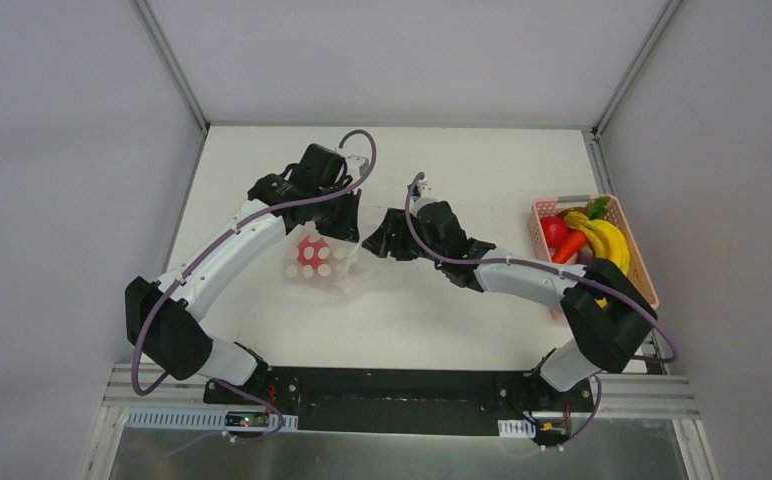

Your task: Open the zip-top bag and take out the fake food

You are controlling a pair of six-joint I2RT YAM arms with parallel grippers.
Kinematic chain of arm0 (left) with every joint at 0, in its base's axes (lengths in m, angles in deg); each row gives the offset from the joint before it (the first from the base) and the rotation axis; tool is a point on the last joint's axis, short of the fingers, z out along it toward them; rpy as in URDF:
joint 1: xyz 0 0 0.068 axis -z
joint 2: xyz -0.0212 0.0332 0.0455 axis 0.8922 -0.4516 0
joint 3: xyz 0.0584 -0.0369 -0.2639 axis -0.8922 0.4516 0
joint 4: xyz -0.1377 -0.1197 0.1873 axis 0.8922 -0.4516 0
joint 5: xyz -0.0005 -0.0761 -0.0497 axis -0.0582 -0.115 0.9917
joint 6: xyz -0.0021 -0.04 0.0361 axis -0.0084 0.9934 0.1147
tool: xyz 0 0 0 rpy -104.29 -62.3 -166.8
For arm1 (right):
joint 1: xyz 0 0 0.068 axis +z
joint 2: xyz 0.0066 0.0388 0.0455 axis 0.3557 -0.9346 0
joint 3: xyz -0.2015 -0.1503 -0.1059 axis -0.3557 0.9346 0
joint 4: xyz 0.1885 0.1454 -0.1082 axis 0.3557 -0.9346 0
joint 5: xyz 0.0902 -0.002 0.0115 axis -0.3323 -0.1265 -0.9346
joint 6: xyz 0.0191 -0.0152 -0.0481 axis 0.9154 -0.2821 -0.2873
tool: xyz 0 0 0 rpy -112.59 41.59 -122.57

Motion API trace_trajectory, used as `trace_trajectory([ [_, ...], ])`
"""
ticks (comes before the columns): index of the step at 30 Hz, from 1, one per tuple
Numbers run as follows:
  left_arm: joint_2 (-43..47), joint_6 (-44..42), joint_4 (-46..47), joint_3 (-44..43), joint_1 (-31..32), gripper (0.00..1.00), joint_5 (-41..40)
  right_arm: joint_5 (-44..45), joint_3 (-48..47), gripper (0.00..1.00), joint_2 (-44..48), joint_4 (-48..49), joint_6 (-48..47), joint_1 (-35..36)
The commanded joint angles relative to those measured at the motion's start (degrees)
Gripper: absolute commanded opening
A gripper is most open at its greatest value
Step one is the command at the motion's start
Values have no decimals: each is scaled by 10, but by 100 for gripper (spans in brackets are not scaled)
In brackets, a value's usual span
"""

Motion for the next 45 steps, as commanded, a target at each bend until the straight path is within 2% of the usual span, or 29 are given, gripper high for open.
trace_trajectory([
  [1, 26, 6, 4, -1, -8, 0, 17, -36, -44, 62, -37, 72, -1, 3],
  [8, 25, 10, 10, 0, -8, 0, 40, -69, -72, 55, -102, 119, -4, 3],
  [15, 37, 18, 30, 10, -8, 0, 66, -95, -97, 55, -171, 162, 4, 3],
  [22, 59, 19, 55, 24, -8, 0, 83, -166, -130, 57, -255, 212, 20, 3],
  [27, 64, 15, 45, 19, -8, 0, 53, -186, -128, 58, -284, 235, 29, 3],
  [34, 98, 9, 21, 17, -9, 34, -68, -193, -92, 58, -262, 249, 28, 3],
  [38, 140, 49, 13, 41, -9, 52, -127, -202, -70, 58, -239, 241, 19, 3],
  [42, 198, 96, -10, 98, -9, 63, -179, -217, -50, 59, -220, 240, 7, 3],
  [45, 254, 136, -12, 174, -9, 64, -214, -233, -40, 61, -213, 240, 1, 3],
])
